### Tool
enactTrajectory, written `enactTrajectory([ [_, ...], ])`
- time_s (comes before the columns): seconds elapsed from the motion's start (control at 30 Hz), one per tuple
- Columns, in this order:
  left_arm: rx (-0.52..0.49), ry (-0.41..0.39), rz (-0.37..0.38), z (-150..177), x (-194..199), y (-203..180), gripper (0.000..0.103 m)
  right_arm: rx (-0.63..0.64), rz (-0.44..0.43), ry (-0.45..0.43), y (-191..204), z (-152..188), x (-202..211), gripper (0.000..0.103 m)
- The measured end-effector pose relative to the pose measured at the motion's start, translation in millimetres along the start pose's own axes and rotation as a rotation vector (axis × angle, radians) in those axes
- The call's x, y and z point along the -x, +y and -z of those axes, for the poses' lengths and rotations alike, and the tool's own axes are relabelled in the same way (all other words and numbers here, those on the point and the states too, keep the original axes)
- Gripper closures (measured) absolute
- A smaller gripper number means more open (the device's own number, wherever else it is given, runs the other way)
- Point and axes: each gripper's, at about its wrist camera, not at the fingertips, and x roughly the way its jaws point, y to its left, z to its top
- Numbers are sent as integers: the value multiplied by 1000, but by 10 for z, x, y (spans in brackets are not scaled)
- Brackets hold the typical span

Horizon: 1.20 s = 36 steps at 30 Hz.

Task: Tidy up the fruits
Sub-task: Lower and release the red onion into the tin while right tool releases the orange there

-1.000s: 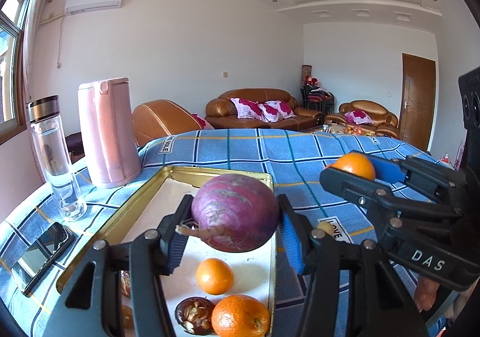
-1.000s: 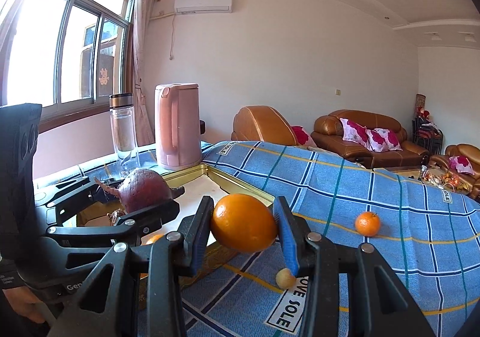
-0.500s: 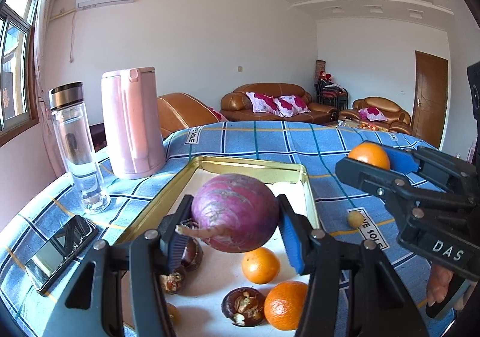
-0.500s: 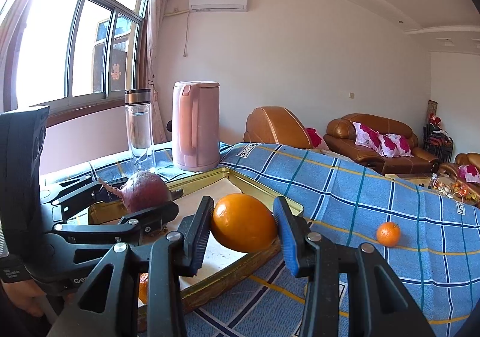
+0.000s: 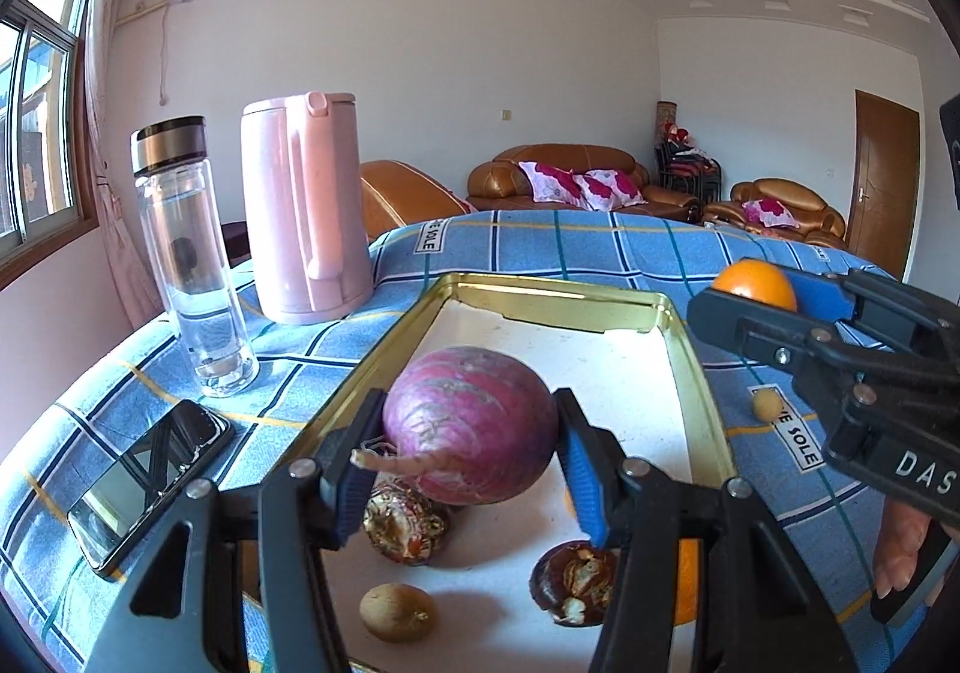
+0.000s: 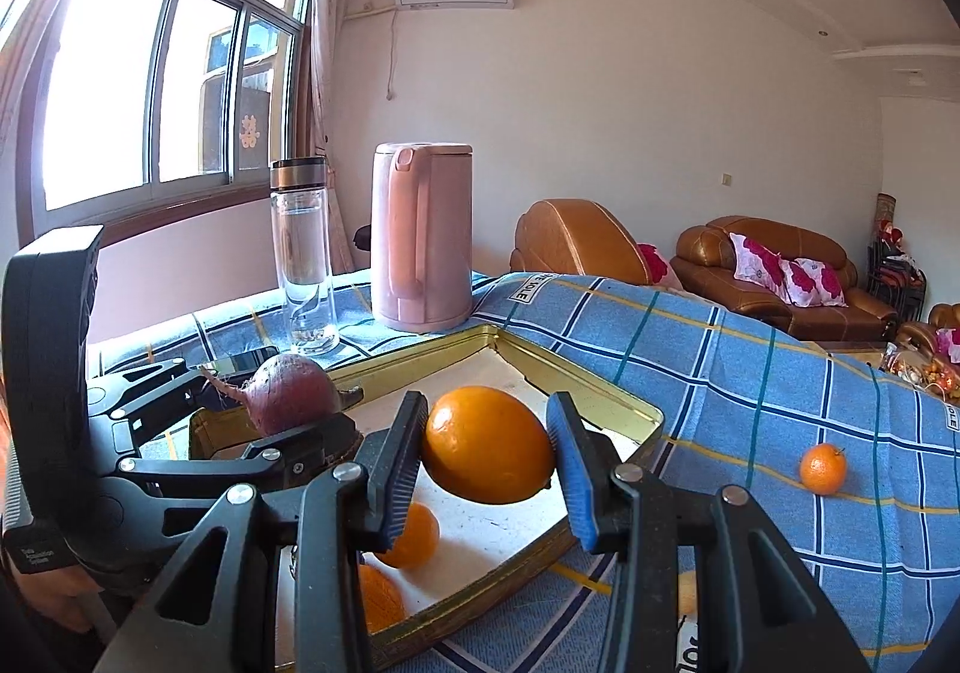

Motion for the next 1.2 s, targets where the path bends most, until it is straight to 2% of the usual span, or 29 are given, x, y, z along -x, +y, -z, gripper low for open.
enactTrajectory([
  [0.3,5,41,-29,111,-70,173,47,-13,-43,68,99,91,-196,59],
  [0.53,9,44,-36,173,-30,277,47,18,-83,132,269,204,-269,59],
  [0.87,10,35,-44,176,24,306,45,69,-141,170,447,230,-289,59],
  [1.0,34,-19,-47,92,162,327,20,90,-129,163,447,257,-194,59],
  [1.07,45,-47,-40,43,235,297,13,86,-110,153,385,263,-119,57],
  [1.2,14,-78,3,-56,327,66,11,86,-56,146,167,276,94,52],
])
